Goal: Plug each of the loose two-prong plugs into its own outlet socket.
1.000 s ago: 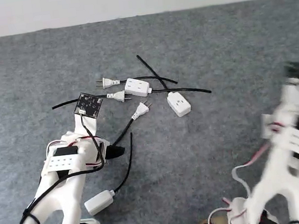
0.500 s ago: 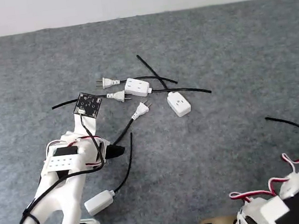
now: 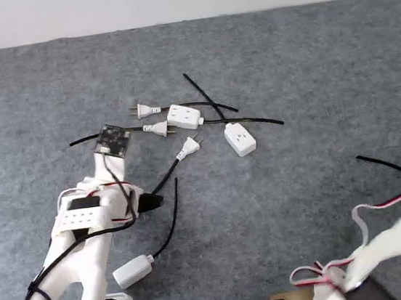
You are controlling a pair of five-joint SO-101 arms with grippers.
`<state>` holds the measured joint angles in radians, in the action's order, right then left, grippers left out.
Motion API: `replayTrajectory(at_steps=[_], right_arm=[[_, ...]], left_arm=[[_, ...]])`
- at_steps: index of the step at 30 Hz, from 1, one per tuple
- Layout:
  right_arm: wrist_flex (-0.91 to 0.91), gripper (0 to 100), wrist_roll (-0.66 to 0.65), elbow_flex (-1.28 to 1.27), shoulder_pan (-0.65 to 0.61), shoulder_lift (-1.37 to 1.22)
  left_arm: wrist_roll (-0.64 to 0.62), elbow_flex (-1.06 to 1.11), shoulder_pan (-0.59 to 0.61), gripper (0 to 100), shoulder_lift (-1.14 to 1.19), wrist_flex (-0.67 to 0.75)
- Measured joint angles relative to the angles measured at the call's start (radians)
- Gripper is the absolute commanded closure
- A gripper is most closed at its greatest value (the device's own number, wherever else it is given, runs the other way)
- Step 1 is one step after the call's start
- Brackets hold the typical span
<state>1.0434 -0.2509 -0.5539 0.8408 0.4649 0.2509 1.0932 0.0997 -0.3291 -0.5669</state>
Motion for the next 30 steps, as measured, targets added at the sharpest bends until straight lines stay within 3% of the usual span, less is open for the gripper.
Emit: replayTrajectory(at_steps=[8,15,22,30], right_arm=[[0.181,79.8,0.213,-0.017,-0.437,0.264],[-0.006,79.8,0.252,-0.216,-0.878,0.255],[-0.224,79.4,0.155,-0.235,-1.04,0.044],[-0.262,79.4,0.086,0.006,-1.068,-0.359]], left_arm=[[-0.071,0.158,0.135,60,-0.262,-0.002],[-0.077,0.288,0.242,60,-0.563,-0.19],[-0.077,0.342,0.265,60,-0.715,-0.241],[-0.077,0.342,0.265,60,-0.717,-0.241]])
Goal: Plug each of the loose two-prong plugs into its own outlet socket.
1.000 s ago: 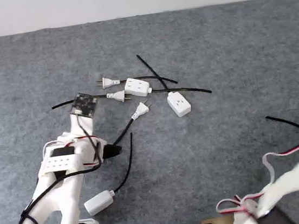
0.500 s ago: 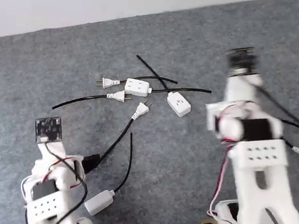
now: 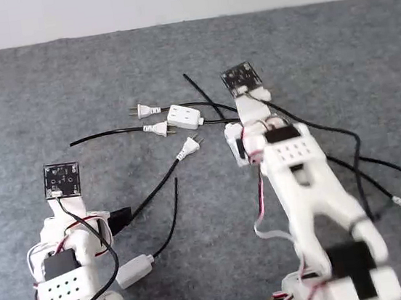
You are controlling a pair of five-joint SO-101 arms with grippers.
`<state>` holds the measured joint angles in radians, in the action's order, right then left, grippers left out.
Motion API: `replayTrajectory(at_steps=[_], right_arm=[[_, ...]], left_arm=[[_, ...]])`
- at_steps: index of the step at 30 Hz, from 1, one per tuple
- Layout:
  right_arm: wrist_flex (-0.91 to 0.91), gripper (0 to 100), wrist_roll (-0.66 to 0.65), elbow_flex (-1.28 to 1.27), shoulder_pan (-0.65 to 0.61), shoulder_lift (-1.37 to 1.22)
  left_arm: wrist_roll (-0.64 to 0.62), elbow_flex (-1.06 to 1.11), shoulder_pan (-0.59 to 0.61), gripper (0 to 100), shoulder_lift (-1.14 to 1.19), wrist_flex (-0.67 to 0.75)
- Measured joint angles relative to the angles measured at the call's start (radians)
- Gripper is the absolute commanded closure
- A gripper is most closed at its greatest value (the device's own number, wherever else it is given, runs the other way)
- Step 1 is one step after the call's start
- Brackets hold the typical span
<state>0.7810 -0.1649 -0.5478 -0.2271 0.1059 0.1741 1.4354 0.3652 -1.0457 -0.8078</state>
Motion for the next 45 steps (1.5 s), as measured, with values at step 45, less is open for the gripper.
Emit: replayTrajectory(at_steps=[45], right_arm=[[0.33,98.9,-0.307,0.101,0.103,0.055]], left_arm=[[0.0,0.0,0.0,60,0.052,0.094]])
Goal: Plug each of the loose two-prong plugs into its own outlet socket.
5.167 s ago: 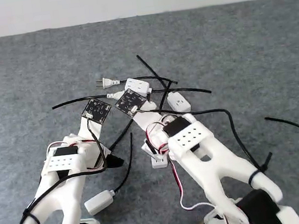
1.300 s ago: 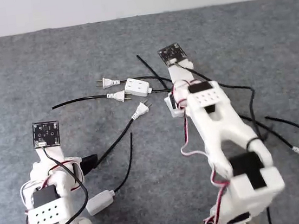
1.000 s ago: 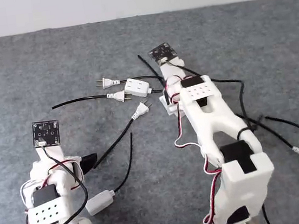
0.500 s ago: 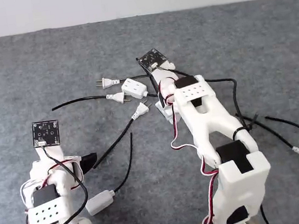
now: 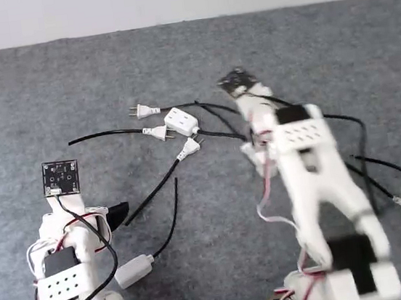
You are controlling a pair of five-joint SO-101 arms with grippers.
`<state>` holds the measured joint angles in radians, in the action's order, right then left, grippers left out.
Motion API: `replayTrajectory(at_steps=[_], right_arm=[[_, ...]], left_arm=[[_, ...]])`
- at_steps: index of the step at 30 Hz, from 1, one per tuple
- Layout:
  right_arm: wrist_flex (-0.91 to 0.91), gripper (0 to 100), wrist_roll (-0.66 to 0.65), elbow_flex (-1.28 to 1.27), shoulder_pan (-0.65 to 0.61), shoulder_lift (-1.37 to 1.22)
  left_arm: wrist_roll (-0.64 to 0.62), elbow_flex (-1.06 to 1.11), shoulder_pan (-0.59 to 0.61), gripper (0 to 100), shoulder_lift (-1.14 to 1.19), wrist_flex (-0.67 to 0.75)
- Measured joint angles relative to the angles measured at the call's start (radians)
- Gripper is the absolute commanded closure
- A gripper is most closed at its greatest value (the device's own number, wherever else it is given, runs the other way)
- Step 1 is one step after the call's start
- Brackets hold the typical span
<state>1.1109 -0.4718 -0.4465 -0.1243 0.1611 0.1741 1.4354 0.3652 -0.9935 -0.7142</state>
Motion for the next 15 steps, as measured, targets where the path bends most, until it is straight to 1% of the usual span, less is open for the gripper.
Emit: replayTrajectory(at_steps=[5,10,12,15], right_arm=[[0.003,98.9,-0.1,-0.198,0.114,0.288],[0.009,98.8,-0.143,-0.404,0.157,0.608],[0.028,98.7,-0.176,-0.485,0.149,0.738],[0.072,98.7,-0.255,-0.617,0.061,0.896]], left_arm=[[0.0,0.0,0.0,60,0.0,0.0],[0.0,0.0,0.0,60,0.0,0.02],[0.0,0.0,0.0,60,0.0,0.021],[0.0,0.0,0.0,60,0.0,0.021]])
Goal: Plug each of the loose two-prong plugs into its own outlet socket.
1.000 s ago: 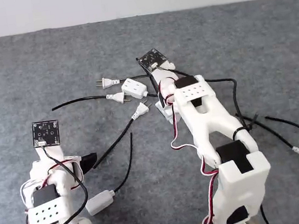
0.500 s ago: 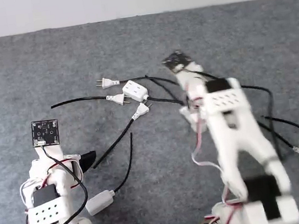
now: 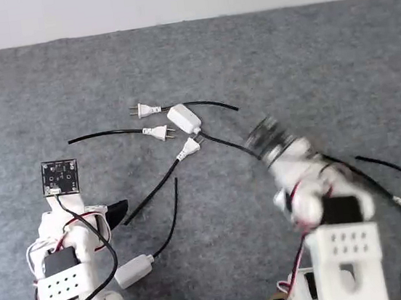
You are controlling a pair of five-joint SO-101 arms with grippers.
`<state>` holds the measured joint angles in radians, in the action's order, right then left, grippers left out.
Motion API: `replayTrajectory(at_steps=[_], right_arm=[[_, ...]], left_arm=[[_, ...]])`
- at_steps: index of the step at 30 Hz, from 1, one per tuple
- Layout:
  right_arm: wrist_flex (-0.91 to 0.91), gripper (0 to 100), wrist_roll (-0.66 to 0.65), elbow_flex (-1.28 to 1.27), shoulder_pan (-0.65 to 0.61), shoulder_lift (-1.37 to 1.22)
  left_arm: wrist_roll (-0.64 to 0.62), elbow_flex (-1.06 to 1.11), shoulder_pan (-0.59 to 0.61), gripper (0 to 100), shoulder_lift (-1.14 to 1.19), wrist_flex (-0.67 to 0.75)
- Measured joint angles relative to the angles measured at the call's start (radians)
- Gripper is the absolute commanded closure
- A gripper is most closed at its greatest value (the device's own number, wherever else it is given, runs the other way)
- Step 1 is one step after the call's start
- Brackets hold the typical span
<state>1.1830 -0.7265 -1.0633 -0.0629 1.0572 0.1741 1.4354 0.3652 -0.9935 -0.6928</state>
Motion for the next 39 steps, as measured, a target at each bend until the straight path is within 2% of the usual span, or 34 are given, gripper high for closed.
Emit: replayTrajectory(at_steps=[4,7,14,17,20,26,32,39], right_arm=[[0.008,98.7,-0.003,-0.137,-0.051,0.109],[-0.052,97.9,0.054,-0.192,-0.055,0.117],[-0.169,79.8,0.18,-0.204,-0.146,-0.017],[-0.192,78.7,0.199,-0.204,-0.164,-0.083],[-0.196,81.6,0.233,-0.181,-0.166,-0.118],[-0.175,98.8,0.325,-0.069,-0.141,-0.121],[-0.173,98.9,0.338,-0.055,0.003,-0.158],[-0.18,98.9,0.339,-0.064,-0.026,-0.253]], left_arm=[[0.0,0.0,0.0,60,0.0,0.0],[0.0,0.006,0.0,60,0.0,0.0],[0.0,0.006,0.0,60,0.0,0.0],[0.0,0.006,0.0,60,0.0,0.003],[0.0,0.006,0.0,60,0.0,0.003],[0.0,0.006,0.0,60,0.0,0.003],[0.0,0.006,0.0,60,0.0,0.003],[0.0,0.006,0.0,60,0.0,0.003]])
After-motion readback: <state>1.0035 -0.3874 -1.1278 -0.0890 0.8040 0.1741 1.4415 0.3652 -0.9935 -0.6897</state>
